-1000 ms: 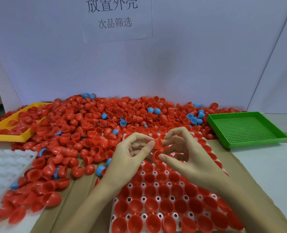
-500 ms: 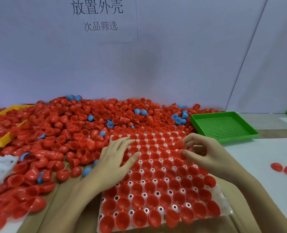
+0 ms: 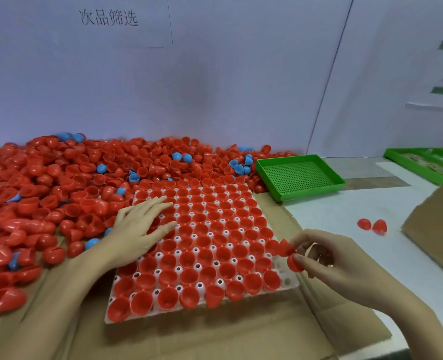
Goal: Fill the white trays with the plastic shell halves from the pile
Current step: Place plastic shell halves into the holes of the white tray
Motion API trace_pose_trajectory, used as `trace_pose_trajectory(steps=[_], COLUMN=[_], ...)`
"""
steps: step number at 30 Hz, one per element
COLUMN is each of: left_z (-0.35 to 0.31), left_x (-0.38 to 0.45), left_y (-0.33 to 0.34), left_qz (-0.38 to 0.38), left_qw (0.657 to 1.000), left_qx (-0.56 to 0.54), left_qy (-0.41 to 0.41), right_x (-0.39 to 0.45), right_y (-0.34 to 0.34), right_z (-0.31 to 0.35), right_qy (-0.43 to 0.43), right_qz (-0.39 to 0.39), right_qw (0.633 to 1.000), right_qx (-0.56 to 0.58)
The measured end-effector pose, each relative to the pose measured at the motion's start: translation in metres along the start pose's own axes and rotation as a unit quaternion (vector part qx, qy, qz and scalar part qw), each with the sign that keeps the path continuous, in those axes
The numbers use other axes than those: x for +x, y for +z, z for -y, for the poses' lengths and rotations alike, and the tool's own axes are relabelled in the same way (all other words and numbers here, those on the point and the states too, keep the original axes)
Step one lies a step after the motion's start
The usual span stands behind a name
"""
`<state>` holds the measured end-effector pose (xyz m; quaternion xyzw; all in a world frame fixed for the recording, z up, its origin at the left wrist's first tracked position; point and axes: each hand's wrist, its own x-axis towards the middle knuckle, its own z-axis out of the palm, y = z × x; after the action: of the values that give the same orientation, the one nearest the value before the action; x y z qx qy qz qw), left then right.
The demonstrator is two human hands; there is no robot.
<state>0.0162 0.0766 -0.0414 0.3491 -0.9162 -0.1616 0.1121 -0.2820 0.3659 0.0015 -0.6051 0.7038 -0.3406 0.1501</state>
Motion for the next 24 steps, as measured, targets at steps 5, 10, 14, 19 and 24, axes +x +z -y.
trace_pose_trajectory(steps=[5, 10, 14, 19, 24], left_z=[0.001, 0.0, -0.002, -0.001, -0.001], left_x=[-0.001, -0.002, -0.002, -0.003, -0.003], left_y=[0.0, 0.0, 0.0, 0.0, 0.001], left_qz=[-0.004, -0.009, -0.016, -0.016, -0.022], left_qw=[1.0, 1.0, 1.0, 1.0, 1.0], left_qx=[-0.008, -0.013, -0.013, -0.014, -0.009], left_qy=[0.0, 0.0, 0.0, 0.001, 0.001], right_x=[-0.004, 0.001, 0.007, 0.016, 0.027], right_y=[0.005, 0.008, 0.016, 0.025, 0.021], right_z=[0.005, 0.009, 0.015, 0.021, 0.022], right_qy=[-0.003, -0.013, -0.035, -0.048, -0.039], right_qz=[0.042, 0.02, -0.013, 0.024, 0.074], right_qw=[0.999, 0.999, 0.999, 0.998, 0.996], right_qx=[-0.03, -0.032, -0.022, -0.025, -0.039])
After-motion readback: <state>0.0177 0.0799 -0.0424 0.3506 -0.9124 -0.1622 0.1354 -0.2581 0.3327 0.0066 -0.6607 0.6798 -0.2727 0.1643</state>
